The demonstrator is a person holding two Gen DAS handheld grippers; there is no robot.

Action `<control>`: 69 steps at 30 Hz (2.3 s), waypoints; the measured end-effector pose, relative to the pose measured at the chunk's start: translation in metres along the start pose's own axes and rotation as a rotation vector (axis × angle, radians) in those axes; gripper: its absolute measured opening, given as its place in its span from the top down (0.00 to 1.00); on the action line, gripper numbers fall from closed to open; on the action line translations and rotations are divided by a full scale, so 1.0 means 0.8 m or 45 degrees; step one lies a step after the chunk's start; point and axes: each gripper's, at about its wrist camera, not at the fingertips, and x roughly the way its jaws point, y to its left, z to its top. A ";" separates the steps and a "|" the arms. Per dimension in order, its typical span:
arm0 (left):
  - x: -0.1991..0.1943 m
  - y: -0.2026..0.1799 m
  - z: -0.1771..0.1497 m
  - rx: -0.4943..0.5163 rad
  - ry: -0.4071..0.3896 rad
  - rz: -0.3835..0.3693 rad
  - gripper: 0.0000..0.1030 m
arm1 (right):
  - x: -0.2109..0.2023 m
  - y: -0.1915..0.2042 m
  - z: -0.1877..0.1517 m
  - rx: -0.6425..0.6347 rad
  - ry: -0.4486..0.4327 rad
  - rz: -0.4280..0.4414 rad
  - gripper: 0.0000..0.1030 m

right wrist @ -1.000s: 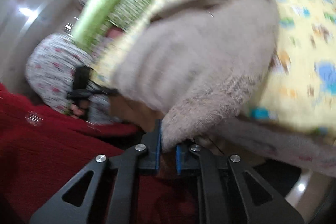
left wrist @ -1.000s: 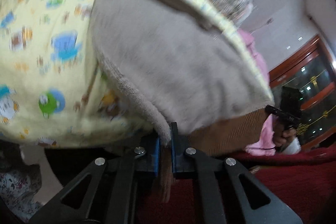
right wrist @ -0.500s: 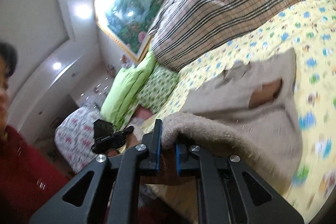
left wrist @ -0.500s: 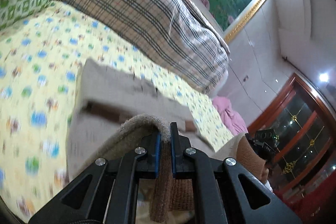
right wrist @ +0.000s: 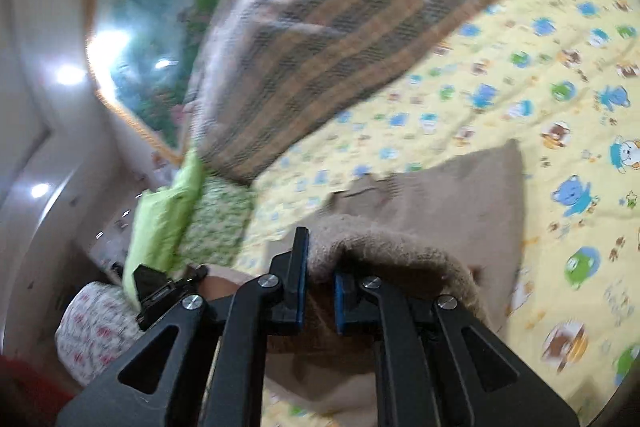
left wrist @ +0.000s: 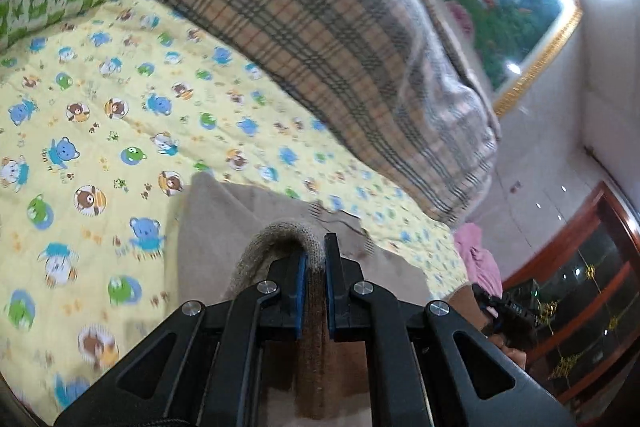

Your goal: Fold small clothes

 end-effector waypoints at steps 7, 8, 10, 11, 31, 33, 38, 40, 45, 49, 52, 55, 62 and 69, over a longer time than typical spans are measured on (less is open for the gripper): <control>0.077 0.044 0.005 -0.029 0.114 0.212 0.93 | 0.043 -0.058 0.016 0.137 0.057 -0.263 0.78; 0.084 0.049 0.002 -0.030 0.142 0.247 0.92 | 0.047 -0.064 0.015 0.154 0.076 -0.290 0.67; 0.084 0.053 -0.002 -0.048 0.162 0.258 0.91 | 0.048 -0.074 0.016 0.188 0.079 -0.333 0.64; 0.078 0.052 -0.005 -0.046 0.159 0.251 0.87 | 0.039 -0.075 0.016 0.199 0.061 -0.312 0.61; 0.168 -0.055 -0.054 0.305 0.506 0.250 0.73 | 0.131 0.041 -0.051 -0.554 0.599 -0.395 0.52; 0.166 -0.038 -0.018 0.293 0.396 0.403 0.72 | 0.122 0.017 -0.016 -0.496 0.449 -0.551 0.52; 0.147 0.010 0.044 0.079 0.234 0.408 0.69 | 0.074 -0.040 0.042 -0.130 0.136 -0.641 0.52; 0.139 0.016 0.043 0.074 0.218 0.438 0.69 | 0.068 -0.039 0.040 -0.135 0.123 -0.646 0.52; 0.115 0.028 0.002 0.089 0.264 0.473 0.68 | 0.048 -0.022 0.006 -0.201 0.139 -0.640 0.52; 0.068 0.035 -0.036 0.044 0.230 0.454 0.68 | 0.019 -0.035 -0.024 -0.157 0.138 -0.672 0.52; 0.034 0.031 -0.065 0.047 0.219 0.470 0.68 | -0.004 -0.044 -0.041 -0.113 0.136 -0.699 0.51; 0.004 0.024 -0.086 0.028 0.212 0.480 0.63 | -0.026 -0.050 -0.058 -0.056 0.129 -0.743 0.51; -0.044 -0.008 -0.153 -0.023 0.257 0.394 0.55 | -0.066 0.001 -0.091 -0.113 0.019 -0.665 0.51; -0.043 -0.022 -0.195 -0.115 0.333 0.315 0.51 | -0.078 0.028 -0.115 -0.153 -0.008 -0.666 0.50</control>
